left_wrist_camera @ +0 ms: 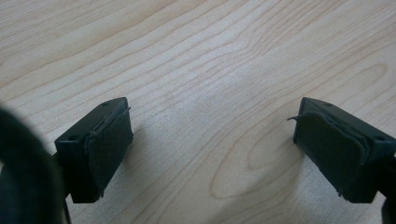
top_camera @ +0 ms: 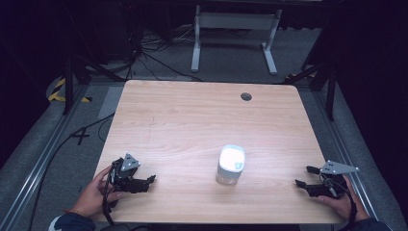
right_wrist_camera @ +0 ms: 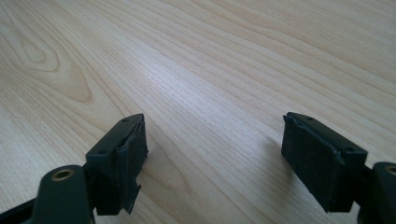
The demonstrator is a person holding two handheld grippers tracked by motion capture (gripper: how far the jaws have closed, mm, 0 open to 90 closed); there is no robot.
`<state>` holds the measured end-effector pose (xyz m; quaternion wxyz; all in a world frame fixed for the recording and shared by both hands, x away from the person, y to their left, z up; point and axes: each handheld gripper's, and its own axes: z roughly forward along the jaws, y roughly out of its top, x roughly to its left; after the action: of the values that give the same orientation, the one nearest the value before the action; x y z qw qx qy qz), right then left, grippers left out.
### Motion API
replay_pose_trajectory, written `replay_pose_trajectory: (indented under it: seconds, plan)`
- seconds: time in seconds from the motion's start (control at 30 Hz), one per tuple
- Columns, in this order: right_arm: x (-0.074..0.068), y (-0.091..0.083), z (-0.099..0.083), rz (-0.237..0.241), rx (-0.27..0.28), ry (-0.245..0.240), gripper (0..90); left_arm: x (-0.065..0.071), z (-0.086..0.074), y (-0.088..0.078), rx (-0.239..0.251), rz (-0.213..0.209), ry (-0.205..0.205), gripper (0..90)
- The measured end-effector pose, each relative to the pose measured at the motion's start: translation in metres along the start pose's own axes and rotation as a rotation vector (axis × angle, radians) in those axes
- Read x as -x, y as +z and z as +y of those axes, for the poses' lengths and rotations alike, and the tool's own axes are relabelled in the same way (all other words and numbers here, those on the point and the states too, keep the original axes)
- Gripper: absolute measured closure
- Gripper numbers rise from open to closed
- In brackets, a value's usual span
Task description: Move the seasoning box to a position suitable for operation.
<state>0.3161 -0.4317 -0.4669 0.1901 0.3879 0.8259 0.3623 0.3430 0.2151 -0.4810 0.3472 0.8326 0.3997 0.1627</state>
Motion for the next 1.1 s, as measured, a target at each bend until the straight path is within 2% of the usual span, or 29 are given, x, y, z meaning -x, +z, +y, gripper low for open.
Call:
replay_pose_trajectory:
  seconds: [0.07,0.17,0.2,0.3,0.37,0.4,0.43,0.47,0.5,0.53,0.57,0.63,0.7,0.73,0.77,0.83,0.9,1.0,1.03,1.1]
  plan:
    - [0.0,0.0,0.0,0.0,0.0,0.0,22.5,0.001,0.0,0.002,0.004,-0.012,-0.013,10.7]
    - [0.0,0.0,0.0,0.0,-0.001,0.0,22.5,0.0,0.003,0.005,-0.003,-0.024,0.001,9.3]
    - [0.0,0.0,0.0,0.0,-0.001,0.0,22.5,-0.001,0.005,0.006,-0.002,-0.02,0.026,7.5]
    - [0.0,0.0,0.0,0.001,-0.002,0.002,22.5,-0.001,0.01,0.01,-0.034,-0.032,0.013,2.5]
    - [0.001,0.0,0.002,0.004,-0.009,-0.004,24.7,0.001,0.011,0.013,-0.027,-0.049,0.032,0.4]
    - [0.001,0.0,0.003,0.007,-0.014,-0.005,28.9,0.001,0.012,0.013,-0.024,-0.056,0.046,0.4]
    - [0.0,0.0,0.004,0.007,-0.016,-0.005,32.7,0.003,0.012,0.014,-0.027,-0.066,0.043,0.4]
    - [0.0,0.001,0.007,-0.001,-0.021,-0.008,35.4,0.003,0.013,0.014,-0.036,-0.064,0.055,0.4]
    - [0.0,0.001,0.009,-0.011,-0.022,-0.014,37.6,0.005,0.014,0.014,-0.033,-0.063,0.048,0.4]
    - [0.0,0.001,0.012,-0.006,-0.012,-0.014,42.9,0.006,0.014,0.015,-0.026,-0.063,0.058,0.4]
    - [0.0,0.001,0.017,0.009,0.007,-0.01,52.5,0.008,0.014,0.014,-0.031,-0.07,0.074,1.0]
    - [0.0,-0.003,0.029,0.034,0.085,-0.02,66.3,0.011,0.013,0.013,-0.004,-0.08,0.076,7.0]
    - [-0.001,-0.002,0.033,0.038,0.104,-0.031,69.5,0.011,0.013,0.013,-0.01,-0.08,0.07,7.5]
    - [-0.005,0.006,0.042,0.024,0.081,-0.095,75.9,0.014,0.012,0.012,-0.006,-0.066,0.057,7.6]
    - [-0.007,0.009,0.044,0.025,0.075,-0.117,77.9,0.014,0.012,0.012,-0.006,-0.066,0.057,7.7]
    - [-0.013,0.014,0.052,0.03,0.101,-0.162,78.5,0.015,0.012,0.013,-0.002,-0.063,0.051,7.8]
    - [-0.013,0.015,0.055,0.031,0.114,-0.174,75.8,0.015,0.012,0.012,-0.005,-0.061,0.048,7.8]
    - [-0.01,0.016,0.053,0.02,0.101,-0.165,71.8,0.014,0.012,0.013,-0.004,-0.064,0.052,7.8]
    - [-0.002,0.011,0.048,0.035,0.107,-0.13,70.2,0.014,0.012,0.012,-0.008,-0.061,0.066,7.8]
    - [0.001,0.007,0.045,0.029,0.115,-0.119,69.5,0.013,0.012,0.012,-0.01,-0.065,0.073,7.8]
